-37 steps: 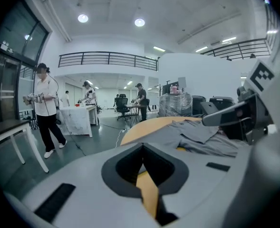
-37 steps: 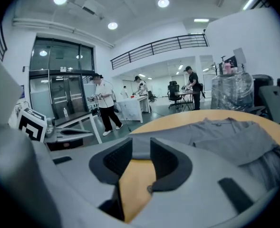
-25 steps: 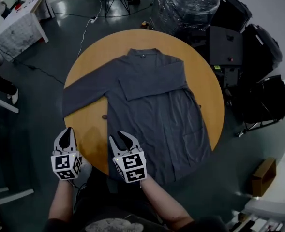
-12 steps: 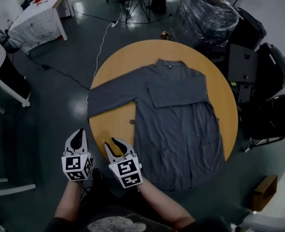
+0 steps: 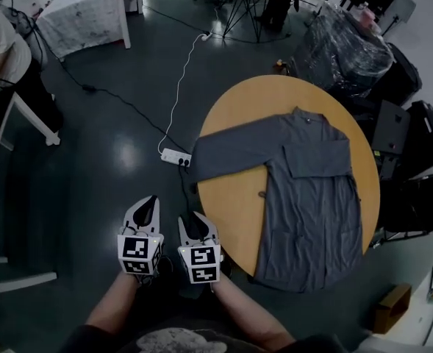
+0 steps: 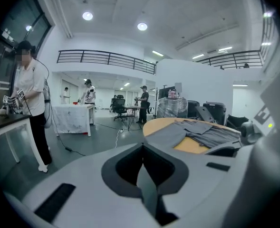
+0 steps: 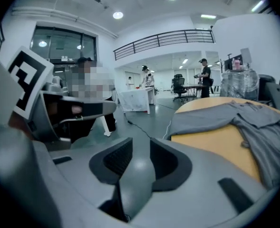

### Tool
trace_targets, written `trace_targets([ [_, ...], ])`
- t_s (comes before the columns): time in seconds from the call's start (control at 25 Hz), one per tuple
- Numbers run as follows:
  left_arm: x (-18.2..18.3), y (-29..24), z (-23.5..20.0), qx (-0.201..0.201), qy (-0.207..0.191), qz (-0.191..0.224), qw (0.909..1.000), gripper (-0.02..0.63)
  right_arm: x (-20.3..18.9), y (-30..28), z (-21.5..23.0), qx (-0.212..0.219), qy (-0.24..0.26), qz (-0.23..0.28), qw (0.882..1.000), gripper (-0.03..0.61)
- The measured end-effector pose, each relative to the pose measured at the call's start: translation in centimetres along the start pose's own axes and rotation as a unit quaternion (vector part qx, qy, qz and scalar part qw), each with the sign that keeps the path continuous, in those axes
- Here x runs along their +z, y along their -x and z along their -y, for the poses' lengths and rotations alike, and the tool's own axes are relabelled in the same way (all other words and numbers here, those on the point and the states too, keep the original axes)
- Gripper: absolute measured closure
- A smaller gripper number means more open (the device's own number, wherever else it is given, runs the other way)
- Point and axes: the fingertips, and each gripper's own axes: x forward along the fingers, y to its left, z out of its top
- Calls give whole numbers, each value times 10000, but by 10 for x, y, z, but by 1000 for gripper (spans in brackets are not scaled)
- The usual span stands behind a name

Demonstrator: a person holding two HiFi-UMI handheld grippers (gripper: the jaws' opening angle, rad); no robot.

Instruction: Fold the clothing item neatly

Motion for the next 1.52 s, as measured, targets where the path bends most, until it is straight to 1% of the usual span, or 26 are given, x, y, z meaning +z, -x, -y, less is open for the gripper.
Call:
trace_targets([
  [0.12,-2,6,-27,-201,-37,16,9998,606,-6,-18,-8,-457,-281,94,9985,474],
  [0.24,-9,10,-50,-300,-19,-19,9995,605,-24,-33,-4,-908,-402,148,9949,474],
  [0.4,-30,11,-71,-308,65,-197,9993,605,-53,-58,18,-1473,-818,-87,9857,474],
  [0.44,-35,10,-75,-314,76,-256,9991,605,-58,-65,25,-1622,-871,-124,9828,474],
  [0.52,-44,8,-82,-301,121,-354,9988,606,-61,-81,38,-1852,-807,-159,9792,474],
  [0.6,-51,3,-86,-284,170,-417,9986,606,-60,-98,45,-1883,-631,-156,9800,474],
  [0.64,-54,0,-86,-291,172,-442,9985,606,-63,-107,45,-1841,-563,-208,9811,462],
  [0.72,-58,-8,-85,-348,104,-483,9982,606,-73,-121,45,-1859,-519,-316,9807,459],
  [0.8,-60,-15,-83,-424,7,-491,9979,605,-81,-130,49,-1995,-721,-332,9767,442],
  [0.88,-62,-20,-82,-464,15,-495,9977,605,-87,-133,55,-2163,-1142,-263,9693,418],
  [0.92,-63,-22,-81,-481,39,-507,9975,606,-88,-133,59,-2259,-1337,-196,9647,410],
  [1.0,-67,-25,-77,-527,52,-540,9971,606,-85,-132,68,-2443,-1577,4,9568,402],
  [1.08,-70,-27,-74,-589,16,-562,9967,605,-81,-132,72,-2527,-1656,171,9531,396],
  [1.24,-79,-24,-72,-616,0,-669,9959,606,-76,-143,75,-2555,-1605,305,9529,394],
  [1.4,-89,-23,-73,-607,-38,-719,9956,605,-68,-153,86,-2706,-1796,527,9443,394],
  [1.44,-91,-22,-73,-606,-40,-736,9954,606,-64,-154,86,-2691,-1838,570,9437,394],
  [1.52,-95,-20,-73,-601,-36,-775,9952,605,-57,-155,79,-2566,-1841,617,9468,394],
])
